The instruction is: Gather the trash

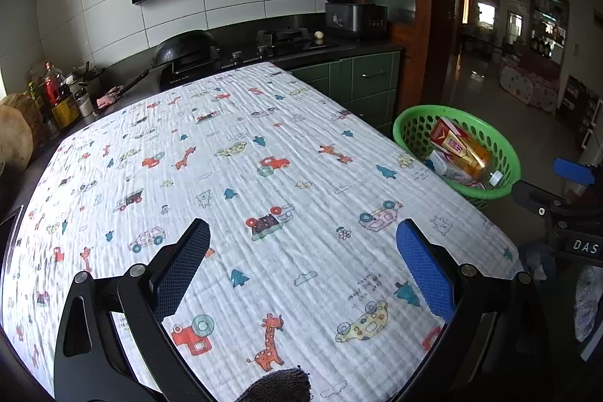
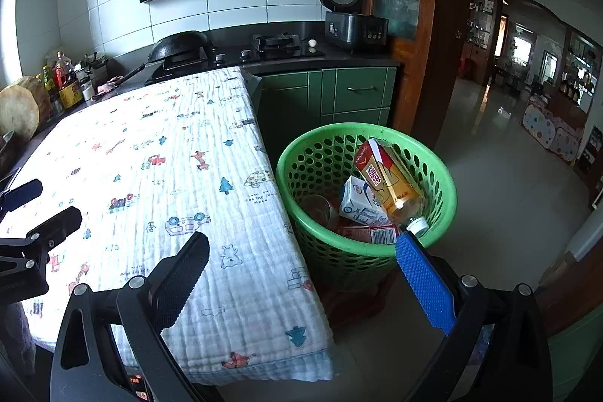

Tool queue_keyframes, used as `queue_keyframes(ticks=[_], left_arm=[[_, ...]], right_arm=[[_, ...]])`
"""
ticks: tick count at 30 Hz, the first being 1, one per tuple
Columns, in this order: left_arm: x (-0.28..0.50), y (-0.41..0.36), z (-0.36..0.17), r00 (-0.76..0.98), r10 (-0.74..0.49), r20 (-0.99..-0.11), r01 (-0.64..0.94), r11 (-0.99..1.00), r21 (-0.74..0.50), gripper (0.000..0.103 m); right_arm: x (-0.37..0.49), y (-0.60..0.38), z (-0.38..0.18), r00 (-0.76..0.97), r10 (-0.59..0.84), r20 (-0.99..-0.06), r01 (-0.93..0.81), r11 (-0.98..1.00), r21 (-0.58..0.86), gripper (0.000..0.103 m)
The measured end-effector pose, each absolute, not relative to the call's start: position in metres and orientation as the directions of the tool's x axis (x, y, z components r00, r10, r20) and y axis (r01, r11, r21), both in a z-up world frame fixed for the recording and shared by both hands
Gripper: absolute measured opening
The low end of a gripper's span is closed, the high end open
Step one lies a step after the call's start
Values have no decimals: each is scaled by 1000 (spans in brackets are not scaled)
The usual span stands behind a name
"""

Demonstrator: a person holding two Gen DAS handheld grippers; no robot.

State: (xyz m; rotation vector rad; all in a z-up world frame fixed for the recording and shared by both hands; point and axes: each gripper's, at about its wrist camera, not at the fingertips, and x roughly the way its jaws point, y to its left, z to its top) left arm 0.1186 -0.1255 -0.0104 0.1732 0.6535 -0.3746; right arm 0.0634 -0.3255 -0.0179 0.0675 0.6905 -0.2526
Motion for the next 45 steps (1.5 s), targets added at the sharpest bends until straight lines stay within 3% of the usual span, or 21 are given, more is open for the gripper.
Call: queue_keyframes(ticks=[45], left_arm=[[113, -123, -14, 738, -296, -607, 383, 924, 14, 98]], right_arm=[[66, -306, -21, 749, -198, -632, 223, 974, -41, 96]])
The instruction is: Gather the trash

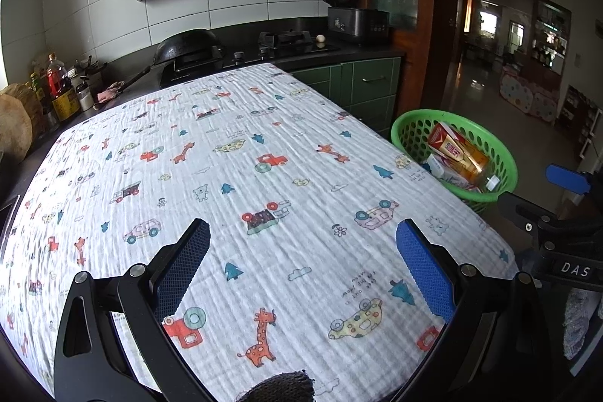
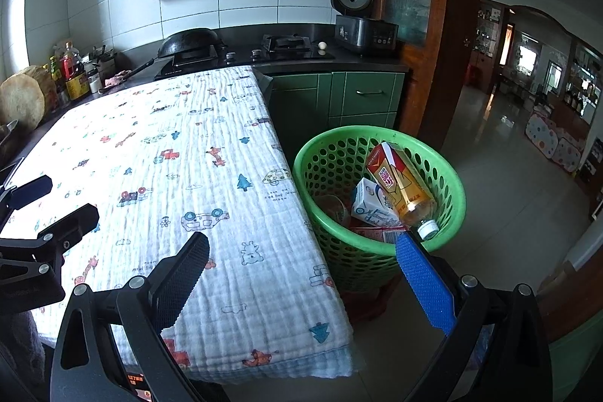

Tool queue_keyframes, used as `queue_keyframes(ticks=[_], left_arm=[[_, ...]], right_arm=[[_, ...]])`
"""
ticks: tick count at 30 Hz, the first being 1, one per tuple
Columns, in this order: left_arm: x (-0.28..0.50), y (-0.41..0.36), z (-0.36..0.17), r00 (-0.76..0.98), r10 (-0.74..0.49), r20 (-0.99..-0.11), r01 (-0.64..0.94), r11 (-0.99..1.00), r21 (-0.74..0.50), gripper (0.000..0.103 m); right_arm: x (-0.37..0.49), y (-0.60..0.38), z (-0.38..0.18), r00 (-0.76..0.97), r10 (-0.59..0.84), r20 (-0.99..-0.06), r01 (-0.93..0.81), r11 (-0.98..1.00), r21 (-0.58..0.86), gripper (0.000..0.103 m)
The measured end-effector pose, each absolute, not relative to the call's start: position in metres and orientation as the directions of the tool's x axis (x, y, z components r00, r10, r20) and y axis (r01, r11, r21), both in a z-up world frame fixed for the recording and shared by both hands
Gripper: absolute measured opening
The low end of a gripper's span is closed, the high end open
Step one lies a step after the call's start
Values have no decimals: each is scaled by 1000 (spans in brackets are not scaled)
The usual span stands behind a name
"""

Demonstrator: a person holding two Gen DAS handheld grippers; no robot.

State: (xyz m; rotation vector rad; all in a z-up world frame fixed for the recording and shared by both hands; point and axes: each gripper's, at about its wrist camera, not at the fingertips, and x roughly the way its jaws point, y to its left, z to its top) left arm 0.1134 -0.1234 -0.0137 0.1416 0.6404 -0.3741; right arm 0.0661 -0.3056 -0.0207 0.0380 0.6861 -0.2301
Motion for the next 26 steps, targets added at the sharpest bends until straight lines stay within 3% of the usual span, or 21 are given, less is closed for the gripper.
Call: queue_keyframes(ticks=[26], left_arm=[[112, -121, -12, 741, -307, -598, 379, 925, -6, 98]], right_arm=[[65, -298, -25, 752, -182, -633, 203, 978, -40, 96]])
